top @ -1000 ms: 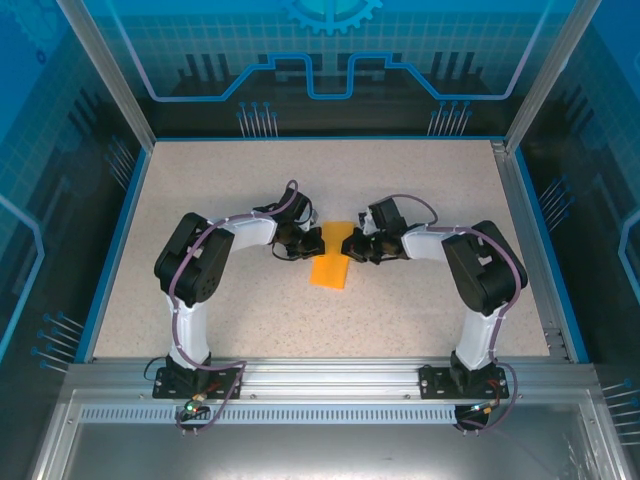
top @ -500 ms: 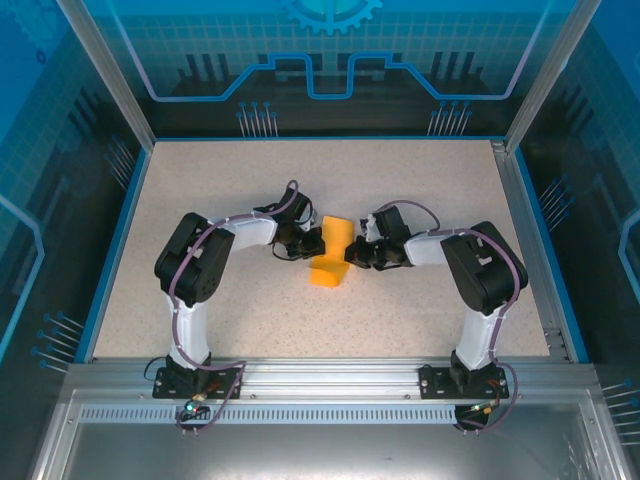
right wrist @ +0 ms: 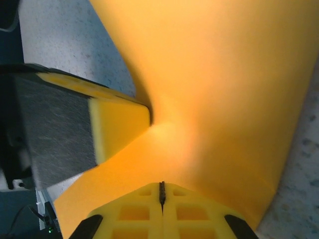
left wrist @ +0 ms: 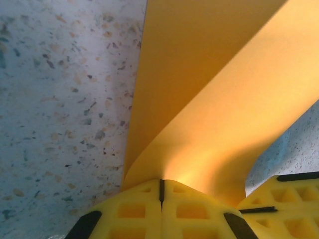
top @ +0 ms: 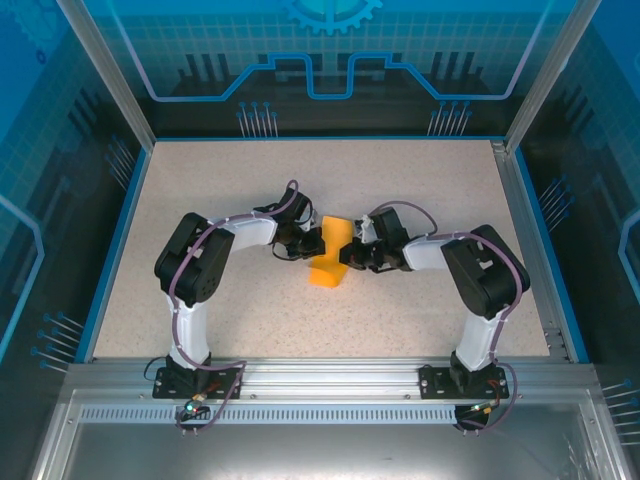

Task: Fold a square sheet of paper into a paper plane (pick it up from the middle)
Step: Fold the square sheet of paper in half at the center of the table.

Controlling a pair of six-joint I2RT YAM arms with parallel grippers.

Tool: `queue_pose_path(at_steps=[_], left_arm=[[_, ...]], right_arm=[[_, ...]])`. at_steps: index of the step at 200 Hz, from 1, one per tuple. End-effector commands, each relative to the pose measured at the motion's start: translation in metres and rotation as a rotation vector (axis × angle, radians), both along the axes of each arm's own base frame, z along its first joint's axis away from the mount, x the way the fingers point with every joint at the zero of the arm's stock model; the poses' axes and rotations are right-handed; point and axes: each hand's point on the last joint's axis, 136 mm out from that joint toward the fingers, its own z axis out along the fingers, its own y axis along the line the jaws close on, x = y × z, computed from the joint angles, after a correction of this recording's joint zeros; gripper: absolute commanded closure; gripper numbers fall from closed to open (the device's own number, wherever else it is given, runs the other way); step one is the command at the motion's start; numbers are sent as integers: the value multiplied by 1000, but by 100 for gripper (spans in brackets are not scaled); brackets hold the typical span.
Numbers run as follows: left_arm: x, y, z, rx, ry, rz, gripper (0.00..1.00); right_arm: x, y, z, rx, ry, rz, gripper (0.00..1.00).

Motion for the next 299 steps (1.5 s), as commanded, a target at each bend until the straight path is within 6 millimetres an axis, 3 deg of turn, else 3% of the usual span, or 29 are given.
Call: queue_pose_path(at_steps=[1,49,107,127,206,260,299], left_arm=[[-19,10,-30,81,70,-19,100],[-20,9,-30,79,71,-22,100],[-21,10,-30,79,77,-23,100],[-22,10,-31,79,78,-23,100],[-22,9,-30,71,80,-25,100],[-23,10,-31,73,80,-27,100],[-22,9,-30,70,79,-27,100]], right_arm=[[-14,-4,-22,-13,55,-9,96],[-19,-10,-36,-18,62,-19,97],[-12,5,10,73,-20,6,96],[-20,10,5,75,-4,32,97],[-40,-11,-33,-42,62,21,97],[-33,6,15,64,-21,37,96],[-41,11,8,63,12,53,95]])
